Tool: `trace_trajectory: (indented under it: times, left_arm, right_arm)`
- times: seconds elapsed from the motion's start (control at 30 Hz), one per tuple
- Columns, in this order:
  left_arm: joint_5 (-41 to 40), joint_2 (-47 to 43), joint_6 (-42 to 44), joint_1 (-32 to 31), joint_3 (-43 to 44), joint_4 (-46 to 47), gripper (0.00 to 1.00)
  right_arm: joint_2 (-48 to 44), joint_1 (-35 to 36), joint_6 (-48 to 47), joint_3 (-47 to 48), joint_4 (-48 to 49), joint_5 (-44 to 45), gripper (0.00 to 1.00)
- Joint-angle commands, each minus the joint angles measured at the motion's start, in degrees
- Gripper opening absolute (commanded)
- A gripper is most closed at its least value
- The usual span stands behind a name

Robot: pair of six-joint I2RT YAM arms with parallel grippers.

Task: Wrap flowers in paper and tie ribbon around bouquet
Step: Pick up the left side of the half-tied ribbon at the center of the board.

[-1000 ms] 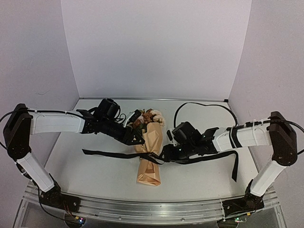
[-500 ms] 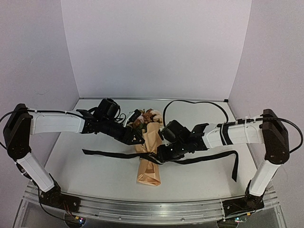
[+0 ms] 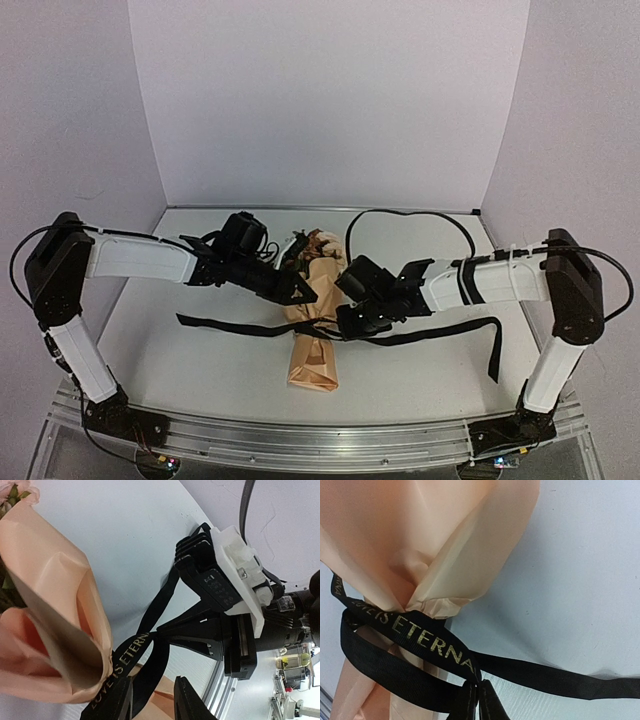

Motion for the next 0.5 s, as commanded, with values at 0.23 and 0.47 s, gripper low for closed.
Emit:
trace_trajectory:
  times: [0.23, 0.47]
  left_arm:
    - [-4.03, 12.46, -8.19, 1.26, 1.57, 7.57, 0.14]
    - [-4.95, 10.08, -7.75, 1.27, -0.30, 8.40, 0.13]
  right_arm:
    - [-2.19, 0.35, 4.03, 0.33, -0.86, 3.61, 0.00]
    - [-4.38, 0.35, 4.36, 1.74, -1.04, 4.95, 0.00]
